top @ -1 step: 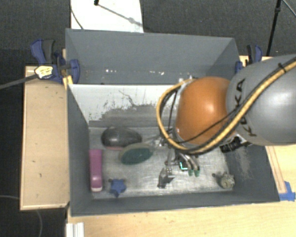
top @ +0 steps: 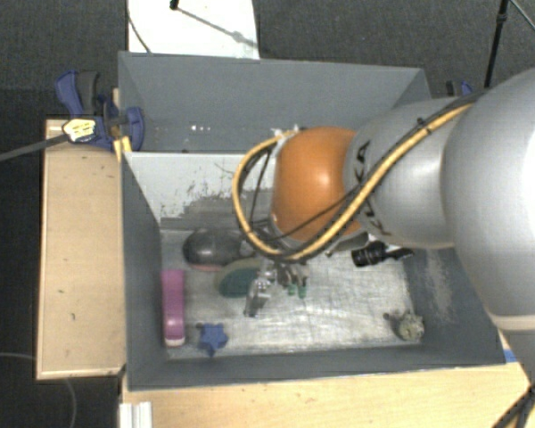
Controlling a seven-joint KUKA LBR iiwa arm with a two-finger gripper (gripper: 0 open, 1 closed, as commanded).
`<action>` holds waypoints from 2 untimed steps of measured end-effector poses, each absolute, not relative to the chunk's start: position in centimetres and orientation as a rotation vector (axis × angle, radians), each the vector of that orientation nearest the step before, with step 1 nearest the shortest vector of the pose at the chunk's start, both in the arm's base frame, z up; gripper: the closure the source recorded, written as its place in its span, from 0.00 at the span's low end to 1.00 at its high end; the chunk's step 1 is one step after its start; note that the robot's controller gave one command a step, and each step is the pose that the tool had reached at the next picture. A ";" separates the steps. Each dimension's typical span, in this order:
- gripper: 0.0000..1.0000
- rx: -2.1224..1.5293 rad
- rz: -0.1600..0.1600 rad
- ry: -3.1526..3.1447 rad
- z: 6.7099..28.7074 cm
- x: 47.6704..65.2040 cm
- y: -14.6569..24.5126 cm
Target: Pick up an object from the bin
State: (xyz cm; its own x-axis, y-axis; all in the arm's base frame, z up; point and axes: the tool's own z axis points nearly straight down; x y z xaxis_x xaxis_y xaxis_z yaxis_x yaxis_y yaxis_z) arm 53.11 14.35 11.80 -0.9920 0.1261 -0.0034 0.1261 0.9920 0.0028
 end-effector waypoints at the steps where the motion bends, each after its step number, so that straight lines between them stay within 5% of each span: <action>1: 0.00 -0.174 0.005 3.124 7.3 53.8 13.1; 2: 1.00 -0.164 0.007 3.120 7.5 54.0 13.1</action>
Offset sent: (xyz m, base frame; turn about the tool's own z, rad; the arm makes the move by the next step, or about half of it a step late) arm 0.0040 -0.0139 -0.0480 -0.2375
